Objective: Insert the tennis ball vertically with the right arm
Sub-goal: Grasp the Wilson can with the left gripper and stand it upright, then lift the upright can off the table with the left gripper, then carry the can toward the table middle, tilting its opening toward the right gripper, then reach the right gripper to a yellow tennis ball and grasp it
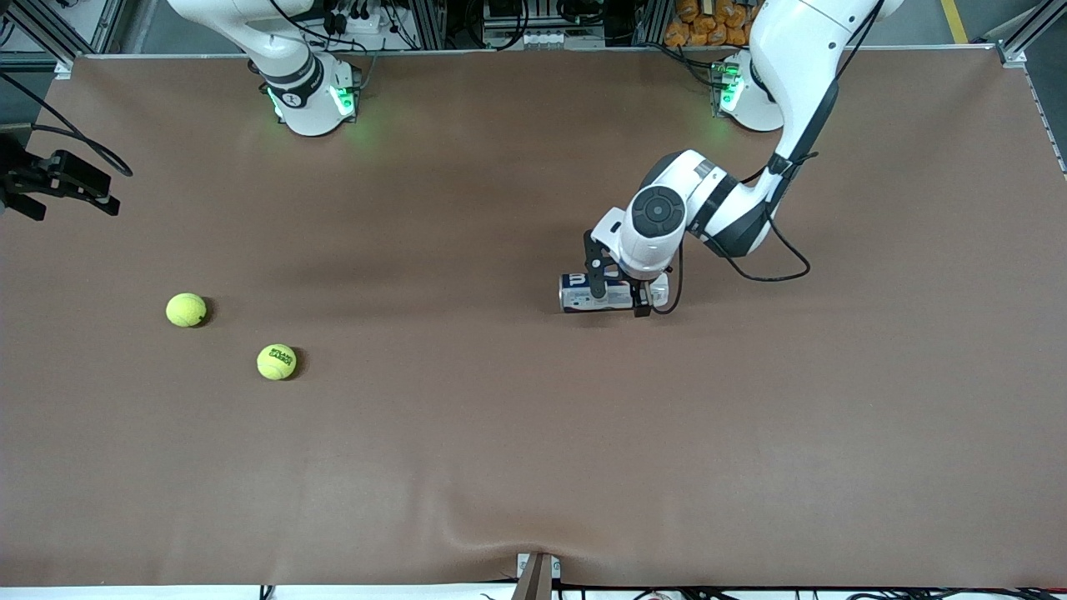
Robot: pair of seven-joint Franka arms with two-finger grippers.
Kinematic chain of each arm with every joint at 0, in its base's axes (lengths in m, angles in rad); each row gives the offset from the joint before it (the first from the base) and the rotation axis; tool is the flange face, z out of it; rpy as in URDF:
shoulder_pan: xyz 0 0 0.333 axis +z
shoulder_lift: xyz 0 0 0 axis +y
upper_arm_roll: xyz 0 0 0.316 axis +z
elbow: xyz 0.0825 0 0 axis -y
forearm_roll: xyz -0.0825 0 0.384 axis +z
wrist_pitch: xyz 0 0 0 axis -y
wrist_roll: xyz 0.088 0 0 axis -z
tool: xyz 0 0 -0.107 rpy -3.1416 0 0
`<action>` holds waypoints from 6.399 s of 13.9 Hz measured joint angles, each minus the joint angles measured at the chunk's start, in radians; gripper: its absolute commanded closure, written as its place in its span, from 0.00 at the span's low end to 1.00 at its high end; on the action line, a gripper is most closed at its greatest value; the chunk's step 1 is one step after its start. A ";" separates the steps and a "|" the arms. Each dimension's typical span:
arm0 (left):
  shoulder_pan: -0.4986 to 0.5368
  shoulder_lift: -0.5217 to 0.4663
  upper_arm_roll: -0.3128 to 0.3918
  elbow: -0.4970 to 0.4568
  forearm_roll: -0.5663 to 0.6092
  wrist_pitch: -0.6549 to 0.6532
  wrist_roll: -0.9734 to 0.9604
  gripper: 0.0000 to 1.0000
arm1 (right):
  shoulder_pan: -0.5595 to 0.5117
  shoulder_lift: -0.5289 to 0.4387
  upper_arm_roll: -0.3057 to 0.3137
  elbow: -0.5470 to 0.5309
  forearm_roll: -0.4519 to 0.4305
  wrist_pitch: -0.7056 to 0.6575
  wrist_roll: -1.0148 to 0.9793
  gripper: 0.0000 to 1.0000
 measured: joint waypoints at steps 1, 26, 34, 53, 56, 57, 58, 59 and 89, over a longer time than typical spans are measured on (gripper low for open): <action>0.000 0.001 -0.001 0.000 0.003 0.008 0.000 0.00 | 0.000 0.000 0.000 0.000 0.000 0.000 0.000 0.00; -0.018 0.103 -0.002 0.013 0.010 0.153 -0.026 0.31 | -0.001 -0.003 -0.012 0.001 -0.001 0.002 0.000 0.00; -0.008 0.101 -0.006 0.099 0.007 0.158 -0.026 0.29 | -0.003 -0.004 -0.014 0.000 -0.001 -0.027 0.000 0.00; 0.123 0.113 -0.059 0.246 -1.082 0.158 0.877 0.22 | -0.001 -0.012 -0.005 0.055 -0.001 -0.120 0.065 0.00; 0.123 0.149 -0.060 0.256 -1.291 0.158 1.049 0.23 | -0.001 -0.012 -0.004 0.055 -0.001 -0.122 0.069 0.00; 0.122 0.163 -0.060 0.259 -1.350 0.158 1.099 0.24 | -0.002 -0.012 -0.004 0.055 -0.001 -0.122 0.070 0.00; 0.120 0.175 -0.062 0.262 -1.409 0.157 1.152 0.24 | -0.001 -0.012 -0.004 0.056 -0.001 -0.121 0.070 0.00; 0.116 0.184 -0.064 0.264 -1.470 0.157 1.208 0.24 | -0.001 -0.012 -0.004 0.056 -0.001 -0.119 0.070 0.00; -0.198 0.557 -0.017 0.436 -2.556 -0.203 2.032 0.26 | 0.103 0.589 -0.008 -0.141 0.000 0.465 0.143 0.00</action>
